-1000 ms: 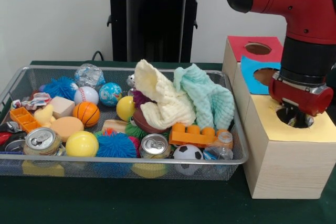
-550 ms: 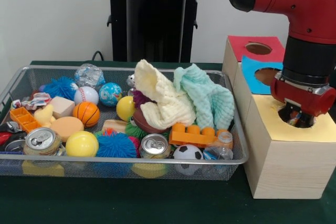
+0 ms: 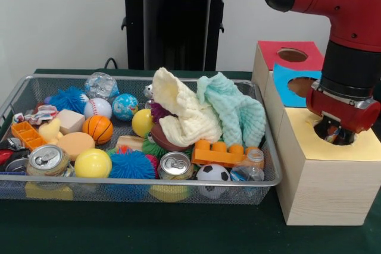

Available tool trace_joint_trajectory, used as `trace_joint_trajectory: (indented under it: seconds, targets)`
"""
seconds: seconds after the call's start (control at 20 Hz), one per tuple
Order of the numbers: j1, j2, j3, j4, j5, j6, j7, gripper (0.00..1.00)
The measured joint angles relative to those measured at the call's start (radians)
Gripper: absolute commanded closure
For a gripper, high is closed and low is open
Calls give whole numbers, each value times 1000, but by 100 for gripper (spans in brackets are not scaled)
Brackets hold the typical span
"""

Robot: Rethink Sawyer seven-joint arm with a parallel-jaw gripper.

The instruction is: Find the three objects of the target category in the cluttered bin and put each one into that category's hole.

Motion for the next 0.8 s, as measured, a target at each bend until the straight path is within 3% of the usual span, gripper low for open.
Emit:
trace_joint_trajectory:
  seconds: [0.35, 0.8]
  targets:
    - [18, 4, -28, -14, 1, 23, 0, 0]
    - [26, -46, -49, -19, 4, 133, 0, 0]
